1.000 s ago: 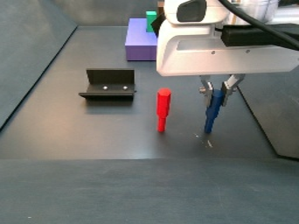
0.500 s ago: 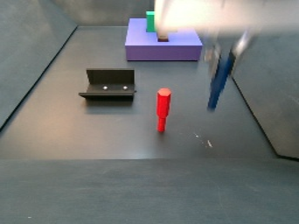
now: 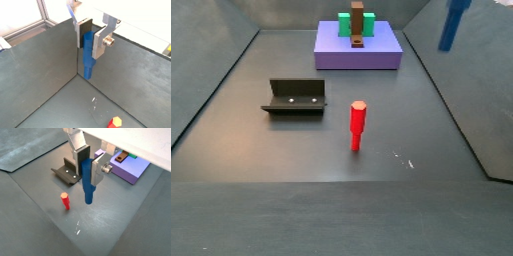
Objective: Pick up the blue object. Move up. Move to above the board. Insert the blue object.
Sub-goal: Move to above the board.
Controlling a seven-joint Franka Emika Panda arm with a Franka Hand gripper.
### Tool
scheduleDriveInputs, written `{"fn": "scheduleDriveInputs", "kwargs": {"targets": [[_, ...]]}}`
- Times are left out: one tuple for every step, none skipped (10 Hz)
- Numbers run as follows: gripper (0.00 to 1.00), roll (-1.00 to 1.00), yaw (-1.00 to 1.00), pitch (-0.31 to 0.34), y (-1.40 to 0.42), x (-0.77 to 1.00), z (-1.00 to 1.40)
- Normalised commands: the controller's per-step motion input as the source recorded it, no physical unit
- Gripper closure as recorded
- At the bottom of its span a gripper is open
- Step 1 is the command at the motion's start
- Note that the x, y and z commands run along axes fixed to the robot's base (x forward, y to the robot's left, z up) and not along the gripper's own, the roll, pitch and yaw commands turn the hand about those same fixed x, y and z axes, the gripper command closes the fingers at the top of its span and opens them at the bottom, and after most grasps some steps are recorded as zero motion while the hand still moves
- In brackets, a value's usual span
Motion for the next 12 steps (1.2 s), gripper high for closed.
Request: {"fn": "scheduleDriveInputs", "kwargs": {"targets": [[1.0, -0.03, 0.03, 0.059, -1.4, 0.29, 0.14], [1.0, -0.02, 0.04, 0.054, -1.4, 0.28, 0.12], [1.0, 0.03, 0.04, 0.041, -1.4, 0.28, 0.12], [1.0, -0.04, 0.02, 0.014, -1.4, 0.28, 0.12], [1.0, -0.01, 0.01, 0.019, -1.4, 0.28, 0.13], [1.0, -0.02, 0.01, 0.039, -1.4, 0.28, 0.13], [1.0, -0.04, 0.01, 0.051, -1.4, 0.29, 0.14], [1.0, 0.0, 0.01, 0.087, -1.4, 0.31, 0.13], [1.0, -0.01, 0.01, 0.109, -1.4, 0.33, 0.14], [1.0, 0.0, 0.01, 0.135, -1.4, 0.34, 0.14], [1.0, -0.01, 0.01, 0.146, -1.4, 0.36, 0.15], [1.0, 0.01, 0.01, 0.16, -1.4, 0.39, 0.16]]}}
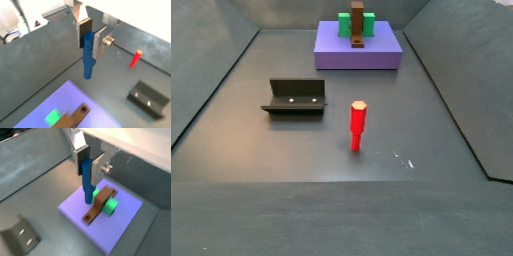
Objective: Pick up the blue object. Move up. Move to above the board. Insert the blue object.
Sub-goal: Move to above the board, then insert the blue object.
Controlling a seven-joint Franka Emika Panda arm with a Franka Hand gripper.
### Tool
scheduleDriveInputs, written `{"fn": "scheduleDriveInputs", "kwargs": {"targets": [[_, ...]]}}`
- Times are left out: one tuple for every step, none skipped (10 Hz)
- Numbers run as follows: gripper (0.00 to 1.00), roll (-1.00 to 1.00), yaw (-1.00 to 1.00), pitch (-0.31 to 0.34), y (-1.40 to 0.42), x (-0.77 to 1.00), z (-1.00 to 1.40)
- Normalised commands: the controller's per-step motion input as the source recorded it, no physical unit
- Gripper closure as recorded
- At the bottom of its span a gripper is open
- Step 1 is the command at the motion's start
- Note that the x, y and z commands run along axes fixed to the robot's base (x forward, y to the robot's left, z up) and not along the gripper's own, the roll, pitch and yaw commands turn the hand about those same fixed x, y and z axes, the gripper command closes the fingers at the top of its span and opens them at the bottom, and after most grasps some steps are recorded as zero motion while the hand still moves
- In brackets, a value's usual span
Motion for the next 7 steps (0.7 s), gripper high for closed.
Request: {"fn": "scheduleDriveInputs", "kwargs": {"targets": [[1.0, 0.0, 0.01, 0.157, -1.4, 0.43, 0.17], [1.0, 0.03, 0.01, 0.165, -0.48, 0.18, 0.07], [1.0, 0.03, 0.01, 0.155, -0.23, 0.13, 0.04], [1.0, 0.0, 0.0, 0.0, 0.0, 0.0, 0.0], [1.0, 0.0, 0.0, 0.0, -0.09, 0.0, -0.05], [1.0, 0.0, 0.0, -0.026, -0.08, -0.45, -0.19], [1.0, 0.08, 0.0, -0.024, -0.35, -0.45, -0.09]]}}
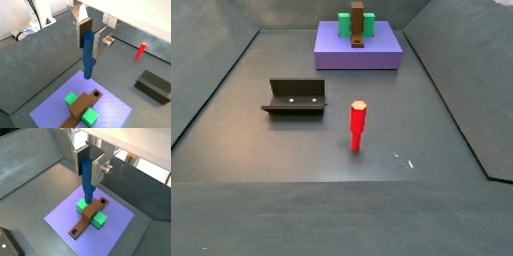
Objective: Pick up the blue object. Move up. Move to above the board. Insert the blue object.
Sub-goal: Insert the blue object.
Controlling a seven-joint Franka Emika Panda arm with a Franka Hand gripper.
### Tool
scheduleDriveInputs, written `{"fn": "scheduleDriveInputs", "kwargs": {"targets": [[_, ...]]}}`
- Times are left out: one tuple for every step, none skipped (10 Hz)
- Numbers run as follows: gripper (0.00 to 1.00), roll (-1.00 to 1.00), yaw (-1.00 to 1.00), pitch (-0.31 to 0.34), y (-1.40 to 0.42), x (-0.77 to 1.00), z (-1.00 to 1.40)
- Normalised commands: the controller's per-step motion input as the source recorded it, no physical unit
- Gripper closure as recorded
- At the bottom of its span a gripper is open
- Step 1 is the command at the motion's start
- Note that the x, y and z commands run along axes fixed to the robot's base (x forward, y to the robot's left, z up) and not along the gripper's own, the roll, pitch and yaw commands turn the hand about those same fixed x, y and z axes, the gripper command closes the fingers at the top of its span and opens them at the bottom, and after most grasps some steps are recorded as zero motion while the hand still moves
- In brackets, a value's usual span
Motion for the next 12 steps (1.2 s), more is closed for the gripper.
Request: {"fn": "scheduleDriveInputs", "kwargs": {"targets": [[1.0, 0.12, 0.07, -0.027, -0.59, -0.34, -0.02], [1.0, 0.16, 0.24, -0.087, -0.77, -0.29, 0.0], [1.0, 0.15, 0.21, -0.069, -0.8, -0.13, 0.0], [1.0, 0.13, 0.2, -0.044, -0.69, -0.11, 0.0], [1.0, 0.17, 0.19, -0.063, -0.74, -0.09, 0.0], [1.0, 0.19, 0.16, -0.063, -0.76, -0.12, 0.0], [1.0, 0.12, 0.09, -0.05, -0.55, -0.18, -0.06], [1.0, 0.08, 0.07, -0.064, -0.43, -0.26, -0.05], [1.0, 0.08, 0.04, -0.01, -0.13, -0.19, 0.0], [1.0, 0.0, 0.0, 0.0, 0.0, -0.02, 0.0], [1.0, 0.0, 0.0, 0.0, 0.0, -0.02, -0.02], [1.0, 0.0, 0.0, 0.0, 0.0, 0.0, -0.02]]}}
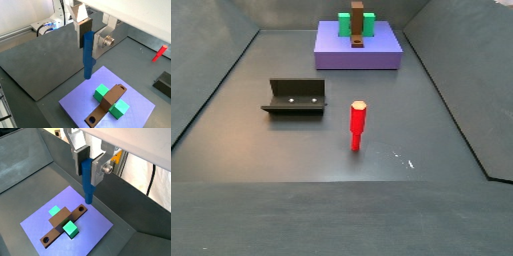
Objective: Pick up the blue object. Move up. Move to above the board. Insert the blue object.
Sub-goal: Insert the blue object.
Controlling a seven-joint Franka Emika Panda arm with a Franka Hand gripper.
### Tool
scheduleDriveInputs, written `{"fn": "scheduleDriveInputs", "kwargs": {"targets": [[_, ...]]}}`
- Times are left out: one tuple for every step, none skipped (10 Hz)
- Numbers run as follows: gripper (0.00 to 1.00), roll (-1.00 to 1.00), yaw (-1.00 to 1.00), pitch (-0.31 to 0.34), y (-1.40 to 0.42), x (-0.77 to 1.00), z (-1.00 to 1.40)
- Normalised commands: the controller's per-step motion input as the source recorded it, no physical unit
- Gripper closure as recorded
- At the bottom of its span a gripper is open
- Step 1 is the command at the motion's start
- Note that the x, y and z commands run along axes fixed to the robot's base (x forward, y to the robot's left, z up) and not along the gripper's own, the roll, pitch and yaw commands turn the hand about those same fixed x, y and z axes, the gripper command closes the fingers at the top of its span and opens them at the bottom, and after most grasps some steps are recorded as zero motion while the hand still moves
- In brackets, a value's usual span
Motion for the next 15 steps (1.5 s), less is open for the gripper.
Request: {"fn": "scheduleDriveInputs", "kwargs": {"targets": [[1.0, 0.0, 0.0, 0.0, 0.0, -0.02, -0.03], [1.0, 0.0, 0.0, 0.0, 0.0, 0.0, -0.09], [1.0, 0.0, 0.0, -0.003, 0.0, 0.0, -0.15], [1.0, 0.0, 0.0, 0.0, -0.11, 0.05, -0.24], [1.0, 0.0, -0.07, 0.0, -0.23, 0.27, -0.44], [1.0, -0.02, -0.13, -0.003, -0.15, 0.36, -0.73], [1.0, -0.02, -0.14, 0.0, -0.09, 0.36, -0.89], [1.0, 0.0, -0.09, -0.006, -0.05, 0.32, -0.91], [1.0, 0.01, -0.06, -0.036, -0.1, 0.31, -0.79], [1.0, 0.02, 0.0, -0.017, -0.16, 0.48, -0.63], [1.0, 0.03, 0.0, -0.011, -0.15, 0.49, -0.6], [1.0, 0.08, 0.0, -0.014, -0.09, 0.48, -0.58], [1.0, 0.14, 0.0, -0.033, -0.01, 0.39, -0.56], [1.0, 0.23, 0.0, -0.027, 0.0, 0.28, -0.5], [1.0, 0.23, 0.01, -0.034, 0.0, 0.21, -0.44]]}}
